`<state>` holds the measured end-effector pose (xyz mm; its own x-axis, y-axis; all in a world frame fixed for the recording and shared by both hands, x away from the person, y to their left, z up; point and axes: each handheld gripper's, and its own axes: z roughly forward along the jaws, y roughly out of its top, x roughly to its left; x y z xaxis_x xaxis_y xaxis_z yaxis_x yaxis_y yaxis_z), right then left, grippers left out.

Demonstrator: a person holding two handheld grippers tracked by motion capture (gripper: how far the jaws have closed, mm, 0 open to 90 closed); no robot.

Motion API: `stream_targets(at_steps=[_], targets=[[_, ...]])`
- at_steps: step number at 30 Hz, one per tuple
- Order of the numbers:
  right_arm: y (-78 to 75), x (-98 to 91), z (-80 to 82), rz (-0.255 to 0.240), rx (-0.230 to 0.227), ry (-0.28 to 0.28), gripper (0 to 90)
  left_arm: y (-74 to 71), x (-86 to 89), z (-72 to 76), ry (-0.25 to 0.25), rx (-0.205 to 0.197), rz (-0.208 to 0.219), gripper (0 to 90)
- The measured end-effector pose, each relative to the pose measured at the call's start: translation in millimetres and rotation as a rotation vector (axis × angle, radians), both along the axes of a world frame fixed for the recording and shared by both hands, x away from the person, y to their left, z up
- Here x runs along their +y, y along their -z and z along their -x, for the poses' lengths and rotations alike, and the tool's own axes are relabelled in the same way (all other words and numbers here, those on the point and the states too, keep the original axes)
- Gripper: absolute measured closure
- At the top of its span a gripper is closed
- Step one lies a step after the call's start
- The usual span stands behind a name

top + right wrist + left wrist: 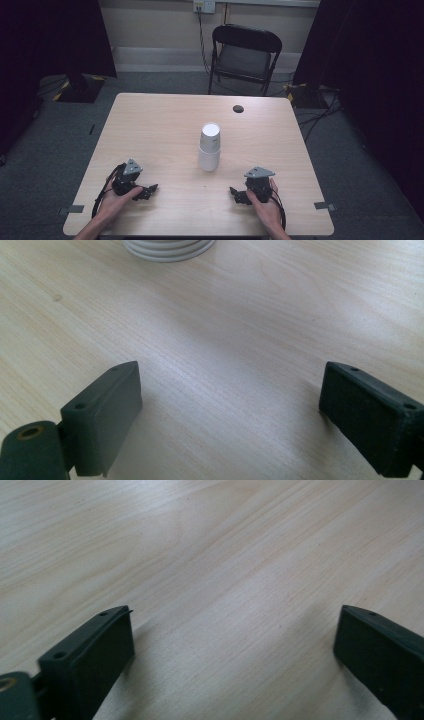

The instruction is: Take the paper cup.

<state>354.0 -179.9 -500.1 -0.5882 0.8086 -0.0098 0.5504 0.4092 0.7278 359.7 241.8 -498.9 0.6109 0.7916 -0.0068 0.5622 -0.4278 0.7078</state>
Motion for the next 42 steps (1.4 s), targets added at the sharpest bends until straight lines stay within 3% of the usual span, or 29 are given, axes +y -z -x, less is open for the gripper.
stream_targets(at_steps=[2,4,5,7,11,16,18,21,22,23,26,29,31,32,34,36,42], targets=[[0.0,0.1,-0.1,0.001,0.0,0.0,9.4,-0.6,-1.5,0.2,-0.001,0.0,0.006,7.6],[0.0,0.1,-0.1,0.001,0.0,0.0,9.4,-3.0,-2.5,0.3,0.002,-0.001,-0.002,15.3],[0.0,0.0,-0.2,0.001,0.0,-0.001,9.4,-4.4,-3.2,-0.3,0.006,0.018,0.019,16.3],[-0.1,-0.6,-1.6,0.001,0.002,-0.017,9.4,-7.9,-3.2,0.0,0.007,0.028,0.024,17.1],[0.0,-1.5,-3.1,0.0,0.0,-0.032,9.5,-13.9,-2.2,0.4,0.027,0.025,0.024,19.2],[-0.1,-1.5,-3.3,0.0,0.001,-0.032,9.4,-19.9,-3.7,2.0,0.051,0.016,0.079,22.7],[-0.1,-1.5,-3.3,0.0,0.001,-0.033,9.4,-22.4,-6.6,4.0,0.072,0.004,0.095,22.7],[-0.1,-2.0,-4.5,-0.001,0.003,-0.043,9.4,-27.9,-11.8,7.4,0.105,-0.019,0.087,22.7],[-0.2,-2.2,-4.9,0.0,0.003,-0.044,9.4,-31.5,-14.5,9.4,0.111,-0.04,0.13,22.7],[-0.1,-2.3,-5.3,0.001,0.002,-0.047,9.4,-33.2,-16.1,9.4,0.108,-0.034,0.149,22.8],[0.0,-2.7,-6.2,0.0,0.001,-0.055,9.4,-36.8,-20.8,9.0,0.104,-0.037,0.148,26.4],[-0.2,-3.2,-7.9,0.001,0.002,-0.064,9.5,-43.8,-27.1,9.5,0.122,-0.065,0.156,26.4],[-0.1,-3.5,-8.8,0.001,0.001,-0.064,9.5,-48.7,-30.8,10.8,0.151,-0.063,0.182,26.4],[-0.1,-3.5,-8.8,0.001,0.001,-0.064,9.5,-54.7,-34.3,11.6,0.178,-0.087,0.176,26.4],[-0.1,-3.5,-8.8,0.001,0.001,-0.064,9.5,-57.7,-35.9,11.9,0.181,-0.097,0.179,25.6],[-0.1,-3.5,-8.8,0.0,0.002,-0.064,9.5,-65.1,-38.3,9.2,0.185,-0.123,0.212,24.2],[-0.1,-3.5,-8.8,0.001,0.002,-0.064,9.5,-70.6,-41.2,-2.5,0.155,-0.143,0.272,20.1]])
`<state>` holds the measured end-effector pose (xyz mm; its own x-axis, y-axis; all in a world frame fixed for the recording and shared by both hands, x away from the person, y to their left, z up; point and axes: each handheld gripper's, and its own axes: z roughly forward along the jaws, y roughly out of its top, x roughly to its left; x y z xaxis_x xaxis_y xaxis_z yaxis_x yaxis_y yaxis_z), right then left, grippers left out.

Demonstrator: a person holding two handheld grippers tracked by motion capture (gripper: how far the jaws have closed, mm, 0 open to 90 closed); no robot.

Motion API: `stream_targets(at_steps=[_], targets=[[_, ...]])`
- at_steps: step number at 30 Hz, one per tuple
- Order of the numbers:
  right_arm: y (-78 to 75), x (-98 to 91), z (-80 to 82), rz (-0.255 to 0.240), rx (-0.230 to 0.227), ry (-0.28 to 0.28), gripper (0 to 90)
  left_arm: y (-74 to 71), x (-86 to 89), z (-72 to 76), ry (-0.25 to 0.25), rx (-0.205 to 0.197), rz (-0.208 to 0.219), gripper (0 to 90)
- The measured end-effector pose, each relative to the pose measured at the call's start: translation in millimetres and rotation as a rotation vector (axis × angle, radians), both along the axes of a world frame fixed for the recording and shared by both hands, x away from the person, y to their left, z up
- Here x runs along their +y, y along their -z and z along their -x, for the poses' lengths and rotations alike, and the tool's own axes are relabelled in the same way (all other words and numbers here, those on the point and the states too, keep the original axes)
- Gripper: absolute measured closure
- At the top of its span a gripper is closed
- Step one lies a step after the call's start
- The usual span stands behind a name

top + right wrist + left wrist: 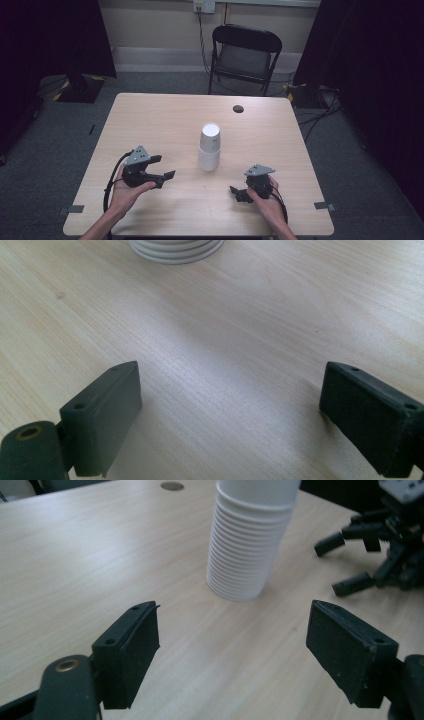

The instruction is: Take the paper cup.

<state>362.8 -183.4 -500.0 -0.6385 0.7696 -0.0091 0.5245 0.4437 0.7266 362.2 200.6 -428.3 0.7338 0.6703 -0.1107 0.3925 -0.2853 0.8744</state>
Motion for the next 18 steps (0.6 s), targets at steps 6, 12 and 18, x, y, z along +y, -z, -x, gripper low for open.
stream_targets(at_steps=[6,12,18], targets=[[0.0,0.0,0.0,0.0,0.0,0.0,9.5,0.5,-11.9,-11.4,0.011,-0.035,0.002,19.6],[0.0,0.0,-0.1,0.0,0.0,-0.001,9.5,-1.5,-25.1,-20.7,0.015,-0.059,0.013,19.0],[0.0,-0.1,-0.1,0.0,0.0,-0.001,9.5,-9.4,-45.9,-25.5,0.063,-0.053,-0.003,17.3]])
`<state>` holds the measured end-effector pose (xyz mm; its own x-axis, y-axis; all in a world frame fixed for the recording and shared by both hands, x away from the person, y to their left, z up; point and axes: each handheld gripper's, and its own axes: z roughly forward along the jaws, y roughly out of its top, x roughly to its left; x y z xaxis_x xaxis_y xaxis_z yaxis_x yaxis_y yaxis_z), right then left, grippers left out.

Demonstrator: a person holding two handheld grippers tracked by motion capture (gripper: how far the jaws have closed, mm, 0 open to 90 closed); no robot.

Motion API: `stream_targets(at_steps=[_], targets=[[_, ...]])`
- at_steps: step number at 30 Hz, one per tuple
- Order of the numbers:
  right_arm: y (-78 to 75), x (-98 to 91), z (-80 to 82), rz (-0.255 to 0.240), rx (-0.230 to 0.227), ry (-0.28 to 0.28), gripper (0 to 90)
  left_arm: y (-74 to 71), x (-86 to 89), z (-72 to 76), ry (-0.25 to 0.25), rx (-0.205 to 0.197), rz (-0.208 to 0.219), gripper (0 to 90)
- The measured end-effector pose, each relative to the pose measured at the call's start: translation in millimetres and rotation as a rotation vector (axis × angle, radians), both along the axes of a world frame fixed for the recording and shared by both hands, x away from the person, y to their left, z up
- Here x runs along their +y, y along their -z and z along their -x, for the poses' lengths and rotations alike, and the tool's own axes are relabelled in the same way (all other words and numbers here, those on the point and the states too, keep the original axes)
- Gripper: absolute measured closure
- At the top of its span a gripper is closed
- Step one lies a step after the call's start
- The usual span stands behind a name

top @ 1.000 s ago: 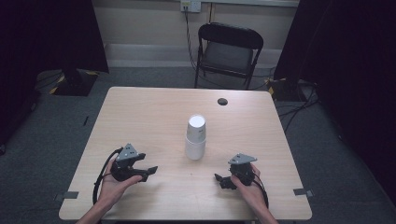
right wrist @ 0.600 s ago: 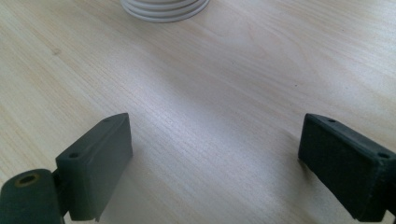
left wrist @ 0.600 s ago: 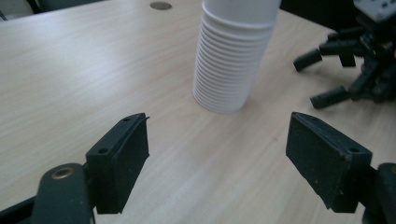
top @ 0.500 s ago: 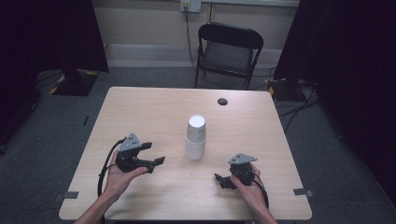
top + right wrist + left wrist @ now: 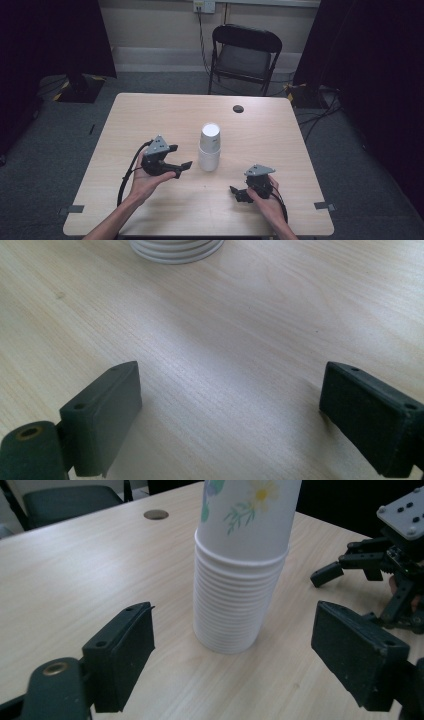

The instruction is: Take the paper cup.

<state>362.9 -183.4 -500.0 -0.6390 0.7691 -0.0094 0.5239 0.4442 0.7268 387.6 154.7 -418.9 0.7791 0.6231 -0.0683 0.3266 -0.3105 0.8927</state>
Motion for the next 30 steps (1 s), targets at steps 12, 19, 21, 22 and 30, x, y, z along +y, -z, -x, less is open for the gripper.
stream_targets(at_steps=[12,19,21,22,30], targets=[[0.0,0.0,0.0,0.0,0.0,0.0,9.5,-43.2,-40.5,-13.6,0.05,-0.091,0.029,19.4],[0.0,0.0,0.0,0.0,-0.001,0.0,9.5,-44.4,-58.1,-34.6,0.044,-0.101,0.023,17.3],[0.1,0.0,-0.1,-0.001,-0.001,-0.001,9.5,-38.8,-60.9,-42.1,0.035,-0.089,0.012,17.5],[0.0,0.0,0.0,0.0,0.0,0.0,9.5,-36.1,-61.9,-45.5,0.041,-0.078,0.01,17.5],[0.0,0.0,0.0,0.0,0.0,0.0,9.5,-26.6,-73.4,-51.2,0.057,-0.074,-0.002,20.3]])
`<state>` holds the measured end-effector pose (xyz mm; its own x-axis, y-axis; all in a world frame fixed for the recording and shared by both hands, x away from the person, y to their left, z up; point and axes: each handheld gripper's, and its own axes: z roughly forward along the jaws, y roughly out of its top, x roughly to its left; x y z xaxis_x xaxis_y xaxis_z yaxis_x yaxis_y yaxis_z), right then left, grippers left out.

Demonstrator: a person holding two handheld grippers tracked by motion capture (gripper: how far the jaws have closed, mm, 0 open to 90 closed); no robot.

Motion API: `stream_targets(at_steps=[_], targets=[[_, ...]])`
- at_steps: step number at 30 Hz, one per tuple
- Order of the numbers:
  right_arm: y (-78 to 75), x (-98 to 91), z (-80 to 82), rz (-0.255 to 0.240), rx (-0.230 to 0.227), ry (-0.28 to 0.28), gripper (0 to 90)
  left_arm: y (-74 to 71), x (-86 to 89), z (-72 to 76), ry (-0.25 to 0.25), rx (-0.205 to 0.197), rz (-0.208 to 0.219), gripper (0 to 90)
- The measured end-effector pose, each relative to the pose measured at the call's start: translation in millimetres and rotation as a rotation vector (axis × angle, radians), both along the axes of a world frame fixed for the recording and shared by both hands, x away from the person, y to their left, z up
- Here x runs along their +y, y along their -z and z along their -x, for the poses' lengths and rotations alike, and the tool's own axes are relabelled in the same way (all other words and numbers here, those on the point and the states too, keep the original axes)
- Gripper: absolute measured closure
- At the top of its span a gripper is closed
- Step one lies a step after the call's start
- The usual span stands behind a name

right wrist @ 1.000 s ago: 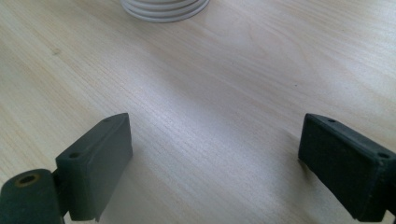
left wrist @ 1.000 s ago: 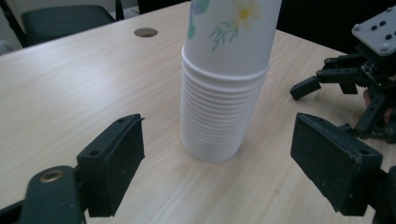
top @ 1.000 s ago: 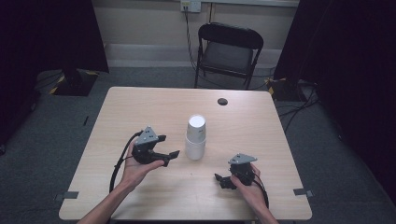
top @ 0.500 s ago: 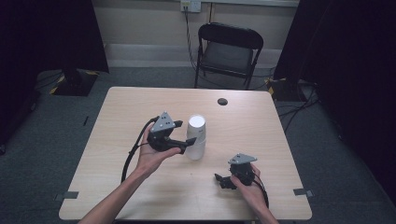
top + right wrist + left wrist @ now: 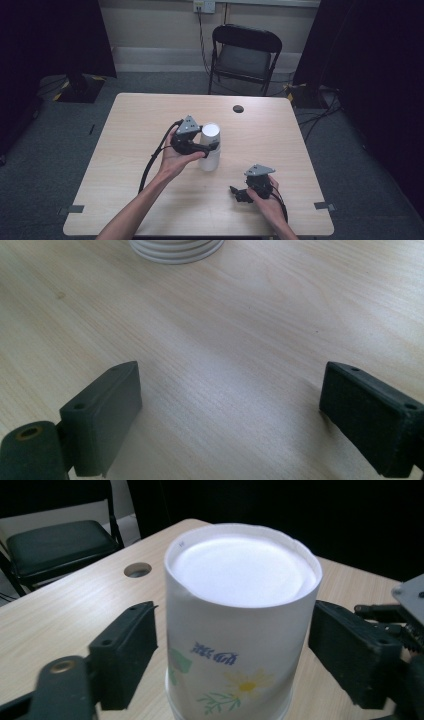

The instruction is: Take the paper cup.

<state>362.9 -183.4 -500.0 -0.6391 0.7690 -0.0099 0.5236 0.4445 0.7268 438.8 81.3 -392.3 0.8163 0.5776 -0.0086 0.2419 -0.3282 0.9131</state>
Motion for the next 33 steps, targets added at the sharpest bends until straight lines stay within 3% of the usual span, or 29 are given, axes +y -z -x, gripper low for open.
stream_targets(at_steps=[6,7,10,14,33], targets=[[0.0,0.0,0.0,0.0,0.0,0.0,9.5,0.9,-4.8,-6.6,-0.012,0.015,0.02,22.6],[0.0,0.0,0.0,0.0,0.0,0.0,9.5,2.0,-6.9,-8.8,-0.007,0.019,0.0,23.0],[0.0,0.0,0.0,0.0,0.0,0.0,9.5,3.1,-8.4,-9.9,-0.001,0.02,0.005,23.3],[0.0,0.0,0.0,0.0,0.0,0.0,9.5,5.1,-11.5,-9.5,0.01,0.022,-0.025,25.3],[0.0,0.0,-0.1,0.0,0.0,-0.001,9.5,-1.1,-8.7,-10.3,0.001,0.027,0.011,30.1]])
